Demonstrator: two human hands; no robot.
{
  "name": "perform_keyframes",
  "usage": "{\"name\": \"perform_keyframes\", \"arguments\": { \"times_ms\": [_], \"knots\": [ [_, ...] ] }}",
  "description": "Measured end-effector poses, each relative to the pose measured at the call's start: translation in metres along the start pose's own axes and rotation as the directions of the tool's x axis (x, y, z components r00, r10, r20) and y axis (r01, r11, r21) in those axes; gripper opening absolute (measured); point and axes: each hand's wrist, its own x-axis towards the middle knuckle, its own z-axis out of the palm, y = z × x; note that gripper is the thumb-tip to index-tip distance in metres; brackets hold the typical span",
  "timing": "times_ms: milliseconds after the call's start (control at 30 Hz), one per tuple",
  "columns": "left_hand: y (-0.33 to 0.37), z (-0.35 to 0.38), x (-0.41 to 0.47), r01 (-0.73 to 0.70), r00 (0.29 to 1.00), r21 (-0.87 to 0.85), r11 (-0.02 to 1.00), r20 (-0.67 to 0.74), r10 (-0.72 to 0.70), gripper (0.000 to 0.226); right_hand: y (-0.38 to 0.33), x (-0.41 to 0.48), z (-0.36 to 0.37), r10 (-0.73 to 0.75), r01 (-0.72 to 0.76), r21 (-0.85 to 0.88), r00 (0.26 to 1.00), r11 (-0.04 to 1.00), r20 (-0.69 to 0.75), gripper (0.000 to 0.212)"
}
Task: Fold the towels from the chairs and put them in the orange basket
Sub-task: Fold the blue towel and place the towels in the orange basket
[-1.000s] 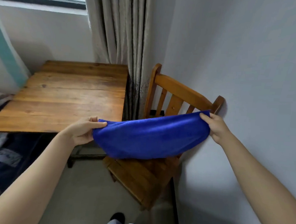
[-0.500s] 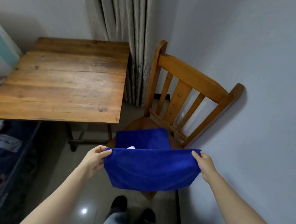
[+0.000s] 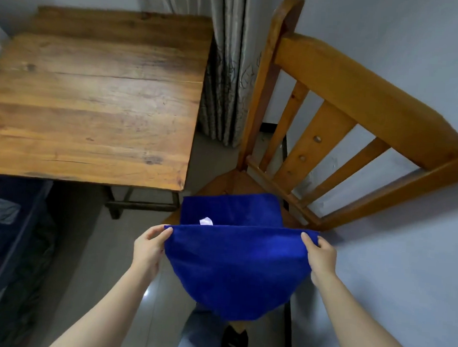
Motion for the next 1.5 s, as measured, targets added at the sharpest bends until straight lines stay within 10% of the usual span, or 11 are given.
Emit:
{"name": "perform_keyframes", "arguments": {
  "times_ms": [900,1200,1500],
  "knots": [
    [-0.040,0.081,0.202,-0.021,0.992,0.314,0.949,-0.109,0.059,0.022,0.021,0.167,0.139,-0.066,0.017,-0.275,0.983,0.961,-0.169,0.038],
    [-0.034,0.093,0.224,-0.047,0.996,0.413,0.909,-0.054,0.076,0.034,0.027,0.199,0.157,-0.075,-0.052,-0.586,0.979,0.809,-0.191,0.041],
    [-0.041,0.077,0.208,0.026,0.994,0.275,0.961,-0.109,0.005,0.014,0.036,0.205,0.153,-0.061,-0.006,-0.639,0.995,0.769,-0.083,0.043]
  ]
}}
